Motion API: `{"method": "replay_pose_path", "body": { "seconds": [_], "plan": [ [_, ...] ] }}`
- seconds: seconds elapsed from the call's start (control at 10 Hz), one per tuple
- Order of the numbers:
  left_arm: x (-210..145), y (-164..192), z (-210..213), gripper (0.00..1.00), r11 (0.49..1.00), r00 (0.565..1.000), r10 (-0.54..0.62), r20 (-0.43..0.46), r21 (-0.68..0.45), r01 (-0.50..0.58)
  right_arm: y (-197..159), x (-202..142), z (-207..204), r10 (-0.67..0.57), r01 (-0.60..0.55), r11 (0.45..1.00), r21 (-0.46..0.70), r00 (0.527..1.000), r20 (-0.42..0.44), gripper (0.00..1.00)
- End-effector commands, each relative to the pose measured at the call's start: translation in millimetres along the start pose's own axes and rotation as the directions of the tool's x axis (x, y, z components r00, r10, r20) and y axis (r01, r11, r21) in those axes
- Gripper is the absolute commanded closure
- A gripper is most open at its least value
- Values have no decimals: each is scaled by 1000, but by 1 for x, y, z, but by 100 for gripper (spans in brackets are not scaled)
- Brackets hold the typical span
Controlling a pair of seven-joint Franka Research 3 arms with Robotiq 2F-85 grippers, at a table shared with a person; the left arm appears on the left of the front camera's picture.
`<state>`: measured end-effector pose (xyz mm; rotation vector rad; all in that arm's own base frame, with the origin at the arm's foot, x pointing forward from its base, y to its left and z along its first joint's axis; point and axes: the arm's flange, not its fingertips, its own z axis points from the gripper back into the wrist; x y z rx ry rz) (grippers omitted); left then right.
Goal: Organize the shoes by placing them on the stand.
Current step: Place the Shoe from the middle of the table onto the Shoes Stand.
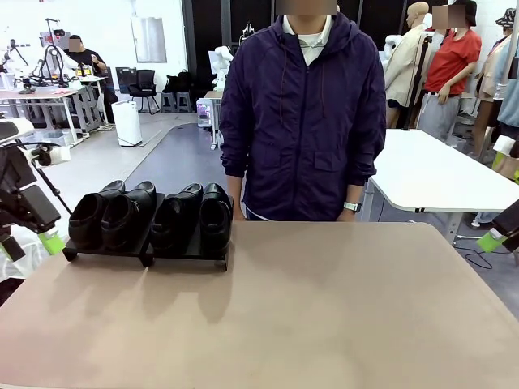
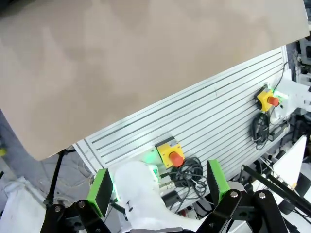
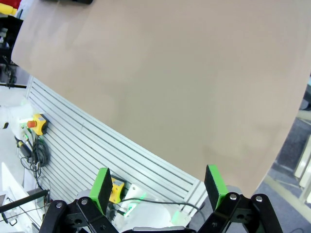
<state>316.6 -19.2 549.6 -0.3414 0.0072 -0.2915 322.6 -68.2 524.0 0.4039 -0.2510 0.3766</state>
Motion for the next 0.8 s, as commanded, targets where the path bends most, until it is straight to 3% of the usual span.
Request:
{"method": "replay_pose_path", "body": {
  "seconds": [0.0,0.7],
  "plan": [
    [-1,1,2,0,1000,1000,10,-3,-8,-10,1,2,4,-13,13,1000,-7,1000,-6,0],
    [-1,1,2,0,1000,1000,10,-3,-8,-10,1,2,4,-13,13,1000,-7,1000,-6,0]
  ]
}}
